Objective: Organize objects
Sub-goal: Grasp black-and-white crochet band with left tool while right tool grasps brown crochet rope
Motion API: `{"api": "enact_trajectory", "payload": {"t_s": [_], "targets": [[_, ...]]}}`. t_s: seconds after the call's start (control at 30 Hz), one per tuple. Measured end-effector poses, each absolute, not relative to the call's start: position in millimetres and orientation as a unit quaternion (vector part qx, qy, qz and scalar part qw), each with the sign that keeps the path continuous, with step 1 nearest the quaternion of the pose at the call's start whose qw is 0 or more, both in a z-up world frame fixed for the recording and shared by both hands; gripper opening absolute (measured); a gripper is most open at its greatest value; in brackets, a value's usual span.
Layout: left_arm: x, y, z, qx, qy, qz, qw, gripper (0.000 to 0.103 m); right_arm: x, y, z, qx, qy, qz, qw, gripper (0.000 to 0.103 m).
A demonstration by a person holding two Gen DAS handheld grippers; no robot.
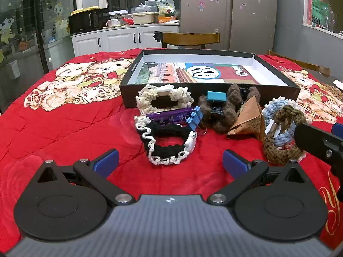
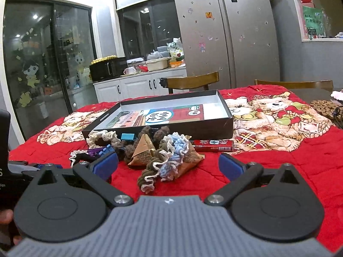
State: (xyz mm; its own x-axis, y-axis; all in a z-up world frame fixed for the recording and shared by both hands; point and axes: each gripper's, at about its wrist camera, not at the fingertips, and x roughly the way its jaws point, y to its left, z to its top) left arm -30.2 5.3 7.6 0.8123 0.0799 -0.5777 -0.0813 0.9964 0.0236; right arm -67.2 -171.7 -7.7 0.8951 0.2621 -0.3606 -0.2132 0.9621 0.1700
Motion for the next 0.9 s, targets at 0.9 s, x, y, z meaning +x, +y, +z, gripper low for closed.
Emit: {"api": "enact_trajectory", "payload": {"t_s": [0.9], "targets": [[-27.6, 22.2, 8.8, -0.054, 0.297, 0.044, 0.952, 0.064, -68.0, -183.3, -8.0, 0.1, 0.178, 0.118, 0.972, 0.083]]}}
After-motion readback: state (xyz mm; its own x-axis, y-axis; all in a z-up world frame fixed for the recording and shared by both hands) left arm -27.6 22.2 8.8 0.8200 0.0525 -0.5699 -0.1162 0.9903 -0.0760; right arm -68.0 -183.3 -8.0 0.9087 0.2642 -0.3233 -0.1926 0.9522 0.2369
